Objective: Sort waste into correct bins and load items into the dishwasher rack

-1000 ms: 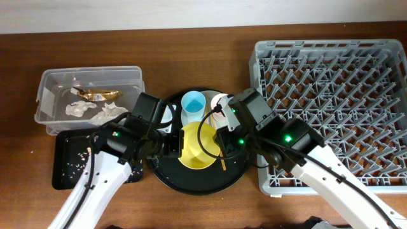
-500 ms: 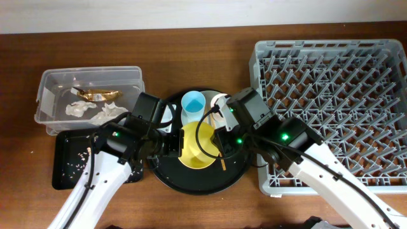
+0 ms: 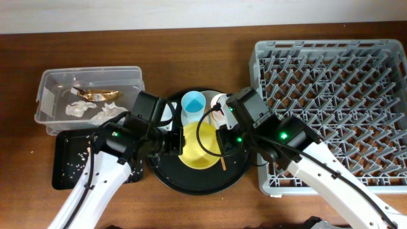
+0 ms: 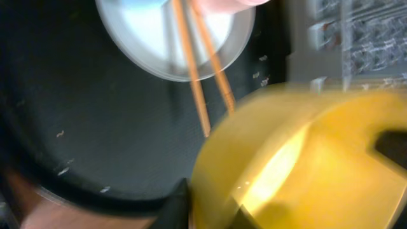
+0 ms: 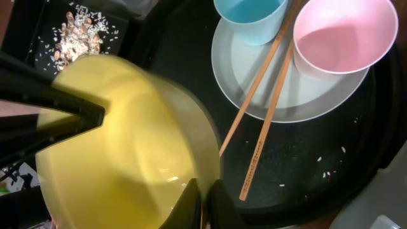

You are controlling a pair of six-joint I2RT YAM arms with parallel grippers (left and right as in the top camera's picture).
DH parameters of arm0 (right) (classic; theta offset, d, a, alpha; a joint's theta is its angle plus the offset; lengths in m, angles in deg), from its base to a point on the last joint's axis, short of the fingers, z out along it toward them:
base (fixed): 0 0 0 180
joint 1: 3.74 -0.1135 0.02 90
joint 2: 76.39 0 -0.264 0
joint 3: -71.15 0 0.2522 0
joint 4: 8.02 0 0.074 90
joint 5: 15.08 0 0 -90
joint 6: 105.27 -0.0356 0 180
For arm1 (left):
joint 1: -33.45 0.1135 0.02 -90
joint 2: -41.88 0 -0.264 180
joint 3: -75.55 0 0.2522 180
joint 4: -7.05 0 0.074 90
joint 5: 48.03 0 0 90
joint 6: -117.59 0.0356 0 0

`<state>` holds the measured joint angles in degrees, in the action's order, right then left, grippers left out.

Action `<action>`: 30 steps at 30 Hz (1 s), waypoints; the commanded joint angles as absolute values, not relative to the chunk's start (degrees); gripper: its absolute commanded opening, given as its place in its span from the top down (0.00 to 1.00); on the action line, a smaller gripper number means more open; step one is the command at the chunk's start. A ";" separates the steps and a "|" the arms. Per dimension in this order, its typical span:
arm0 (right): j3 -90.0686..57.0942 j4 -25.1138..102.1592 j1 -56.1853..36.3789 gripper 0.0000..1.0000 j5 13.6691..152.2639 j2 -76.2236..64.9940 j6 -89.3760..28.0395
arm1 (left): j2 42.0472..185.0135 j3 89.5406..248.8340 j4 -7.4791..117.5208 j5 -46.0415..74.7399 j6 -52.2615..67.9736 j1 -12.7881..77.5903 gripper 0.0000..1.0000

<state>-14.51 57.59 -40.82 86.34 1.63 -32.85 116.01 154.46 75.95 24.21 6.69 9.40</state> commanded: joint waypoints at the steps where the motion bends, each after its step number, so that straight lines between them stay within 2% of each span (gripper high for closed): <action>1: -15.14 57.27 -41.34 0.96 87.72 1.78 -32.31 | 115.40 155.53 73.09 17.96 7.10 9.22 0.73; 2: -15.14 57.27 -41.32 0.96 87.00 1.78 -32.31 | 115.40 155.55 71.97 16.60 7.10 9.22 0.64; 6: -15.14 57.27 -41.28 0.96 83.09 1.78 -32.31 | 115.36 156.49 70.75 15.77 7.10 9.22 0.57; 19: -15.14 53.51 -41.10 0.96 54.06 1.78 -32.22 | 111.29 159.40 70.77 17.80 7.12 9.22 0.53; 22: -15.14 51.34 -39.92 0.96 50.39 1.78 -29.05 | 111.22 159.37 70.81 17.98 7.12 9.22 0.53; 28: -15.14 49.81 -32.60 0.96 49.19 1.78 -21.42 | 111.25 159.37 70.81 17.96 7.10 9.22 0.14; 29: -15.14 49.59 -31.05 0.96 48.18 1.78 -21.42 | 111.25 159.37 70.81 17.96 7.10 9.22 0.01; 30: -15.14 49.24 -29.10 0.96 46.61 1.78 -21.42 | 111.25 159.37 70.83 17.96 7.10 9.22 0.01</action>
